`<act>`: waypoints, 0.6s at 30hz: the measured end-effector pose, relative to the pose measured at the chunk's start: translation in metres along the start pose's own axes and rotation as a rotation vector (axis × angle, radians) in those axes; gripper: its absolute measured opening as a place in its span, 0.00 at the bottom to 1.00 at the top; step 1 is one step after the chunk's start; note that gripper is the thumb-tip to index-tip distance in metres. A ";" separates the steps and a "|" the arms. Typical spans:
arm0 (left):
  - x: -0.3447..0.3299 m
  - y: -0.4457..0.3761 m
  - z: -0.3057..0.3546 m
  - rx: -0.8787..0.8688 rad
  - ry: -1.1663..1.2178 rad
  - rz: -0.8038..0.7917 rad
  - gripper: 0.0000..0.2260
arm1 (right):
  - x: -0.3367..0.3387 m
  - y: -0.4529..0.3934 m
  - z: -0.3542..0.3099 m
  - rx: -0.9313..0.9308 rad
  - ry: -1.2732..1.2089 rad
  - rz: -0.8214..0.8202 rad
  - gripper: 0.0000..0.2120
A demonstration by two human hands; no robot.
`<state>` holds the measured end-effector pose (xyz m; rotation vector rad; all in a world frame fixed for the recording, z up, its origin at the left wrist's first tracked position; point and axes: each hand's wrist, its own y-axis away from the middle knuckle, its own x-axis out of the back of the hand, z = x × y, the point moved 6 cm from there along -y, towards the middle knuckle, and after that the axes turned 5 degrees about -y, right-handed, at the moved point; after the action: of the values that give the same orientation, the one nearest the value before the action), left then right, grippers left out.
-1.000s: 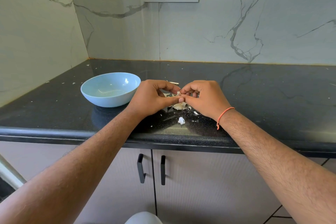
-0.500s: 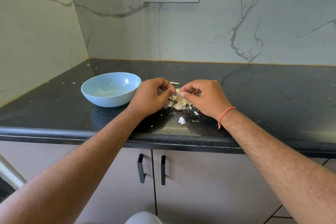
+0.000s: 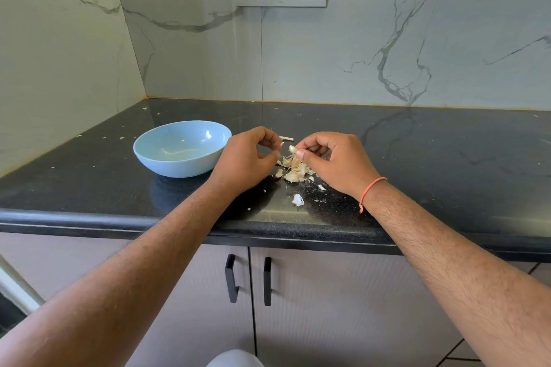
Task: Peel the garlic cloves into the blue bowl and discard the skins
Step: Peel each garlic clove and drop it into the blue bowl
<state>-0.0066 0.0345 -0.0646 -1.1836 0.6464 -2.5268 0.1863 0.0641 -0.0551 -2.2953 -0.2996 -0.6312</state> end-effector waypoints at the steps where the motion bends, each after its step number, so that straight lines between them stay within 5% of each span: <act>1: -0.001 0.001 0.002 -0.024 0.005 -0.025 0.11 | 0.000 0.000 0.001 -0.010 -0.003 -0.003 0.02; 18: -0.002 0.002 0.011 -0.101 0.072 -0.064 0.03 | -0.005 -0.002 0.003 0.024 0.083 -0.017 0.03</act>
<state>0.0030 0.0303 -0.0606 -1.1688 0.7732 -2.6282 0.1827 0.0678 -0.0581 -2.2392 -0.2859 -0.7250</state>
